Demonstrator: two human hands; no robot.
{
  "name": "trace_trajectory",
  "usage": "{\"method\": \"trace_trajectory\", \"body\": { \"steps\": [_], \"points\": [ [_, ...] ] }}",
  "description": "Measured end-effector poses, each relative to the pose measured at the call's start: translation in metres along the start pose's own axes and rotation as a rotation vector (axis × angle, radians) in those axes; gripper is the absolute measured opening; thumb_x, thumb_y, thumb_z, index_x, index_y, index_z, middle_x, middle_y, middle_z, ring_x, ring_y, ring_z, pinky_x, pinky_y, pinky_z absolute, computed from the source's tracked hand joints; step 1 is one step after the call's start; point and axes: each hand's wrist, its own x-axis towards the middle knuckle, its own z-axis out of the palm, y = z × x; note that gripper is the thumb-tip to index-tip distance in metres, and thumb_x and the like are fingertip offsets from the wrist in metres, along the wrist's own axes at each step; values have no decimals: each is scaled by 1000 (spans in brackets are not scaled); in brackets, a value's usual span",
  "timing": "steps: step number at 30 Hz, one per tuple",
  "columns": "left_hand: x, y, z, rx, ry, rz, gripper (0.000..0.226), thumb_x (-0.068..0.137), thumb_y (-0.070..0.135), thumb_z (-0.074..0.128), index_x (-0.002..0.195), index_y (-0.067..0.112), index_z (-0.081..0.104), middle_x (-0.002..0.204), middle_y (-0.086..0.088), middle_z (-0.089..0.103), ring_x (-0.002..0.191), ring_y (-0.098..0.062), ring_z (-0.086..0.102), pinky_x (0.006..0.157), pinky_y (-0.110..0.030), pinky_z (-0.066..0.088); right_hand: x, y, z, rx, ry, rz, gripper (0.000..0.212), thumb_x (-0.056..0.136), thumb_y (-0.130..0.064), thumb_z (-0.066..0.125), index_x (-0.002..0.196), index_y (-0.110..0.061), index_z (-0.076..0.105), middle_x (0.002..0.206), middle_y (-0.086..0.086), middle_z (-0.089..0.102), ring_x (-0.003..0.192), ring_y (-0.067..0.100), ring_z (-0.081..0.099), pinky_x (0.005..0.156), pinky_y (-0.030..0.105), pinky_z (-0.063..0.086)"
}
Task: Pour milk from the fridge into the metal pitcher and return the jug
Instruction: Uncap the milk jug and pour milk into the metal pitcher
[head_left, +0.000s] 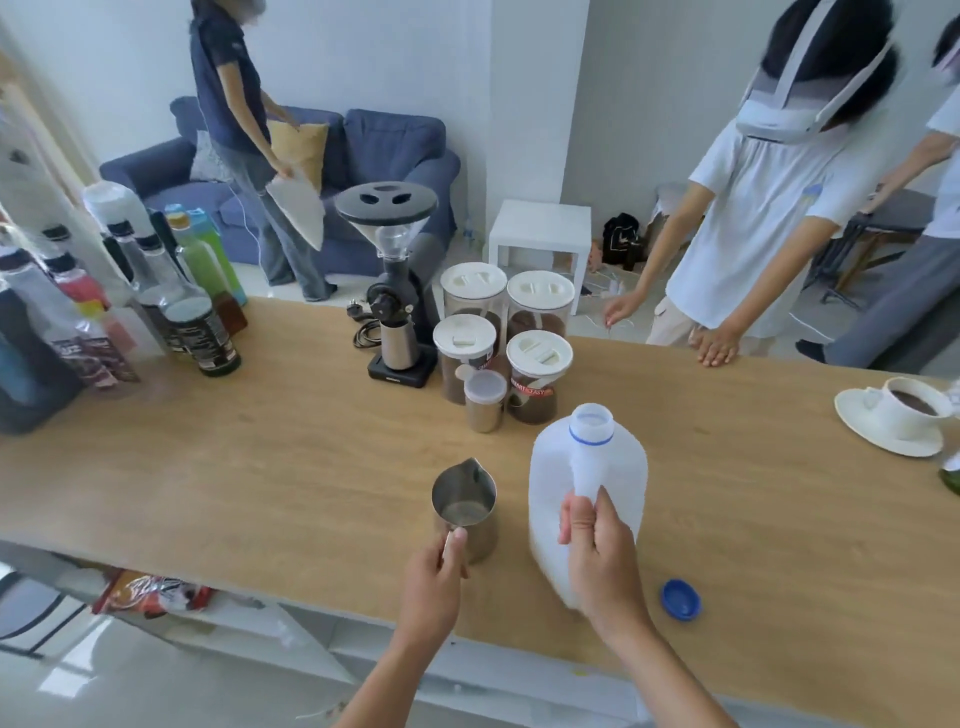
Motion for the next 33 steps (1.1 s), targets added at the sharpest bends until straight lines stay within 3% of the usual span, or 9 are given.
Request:
{"method": "trace_trajectory", "body": {
  "steps": [3, 5, 8, 13, 19, 24, 29, 33],
  "points": [
    [18, -2, -9, -30, -80, 31, 45, 105, 35, 40, 67, 11, 36, 63, -4, 31, 54, -10, 28, 52, -23, 25, 27, -4, -8, -149, -88, -64, 57, 89, -61, 23, 79, -9, 44, 62, 14, 50, 58, 28, 47, 60, 46, 45],
    [30, -6, -18, -17, -137, 79, 45, 105, 34, 40, 68, 11, 28, 66, -4, 26, 59, -13, 24, 56, -28, 21, 40, -11, -10, -269, -172, -112, 54, 93, -60, 24, 75, -11, 37, 57, 11, 42, 52, 25, 37, 52, 43, 39],
    [47, -10, -30, -12, -185, 130, 45, 106, 31, 40, 69, 10, 24, 68, -3, 22, 62, -15, 22, 55, -26, 19, 50, -24, -7, -424, -273, -157, 50, 94, -57, 28, 69, -14, 30, 54, -5, 29, 50, 10, 26, 49, 31, 25],
    [68, -12, -43, -31, -250, 200, 43, 106, 30, 40, 70, 15, 23, 67, 5, 20, 63, -12, 20, 55, -24, 20, 58, -37, 7, -680, -362, -148, 52, 92, -60, 34, 64, -16, 27, 49, -6, 26, 47, 14, 25, 47, 27, 20],
    [73, -14, -49, -15, -282, 243, 45, 106, 28, 40, 65, 22, 22, 56, 14, 20, 56, -8, 20, 52, -22, 22, 68, -49, 16, -906, -446, -45, 53, 95, -59, 37, 65, -16, 29, 54, -3, 34, 50, 17, 29, 48, 32, 22],
    [75, -15, -52, -7, -304, 257, 46, 106, 29, 40, 65, 22, 21, 53, 14, 19, 53, -7, 20, 50, -21, 21, 69, -48, 25, -1080, -554, -3, 50, 95, -61, 33, 65, -21, 29, 59, -2, 40, 51, 10, 34, 46, 27, 24],
    [76, -21, -55, -29, -306, 247, 46, 106, 30, 41, 65, 22, 21, 56, 14, 19, 54, -8, 18, 51, -22, 20, 69, -49, 35, -1066, -558, 60, 50, 95, -62, 33, 65, -21, 31, 63, -4, 42, 53, 9, 35, 47, 26, 25],
    [75, -21, -56, -60, -314, 250, 45, 106, 29, 41, 66, 21, 21, 59, 14, 19, 55, -8, 18, 51, -21, 20, 71, -50, 38, -1053, -563, 90, 51, 94, -63, 33, 65, -21, 32, 64, -4, 44, 59, 16, 41, 49, 28, 28]
  ]
}}
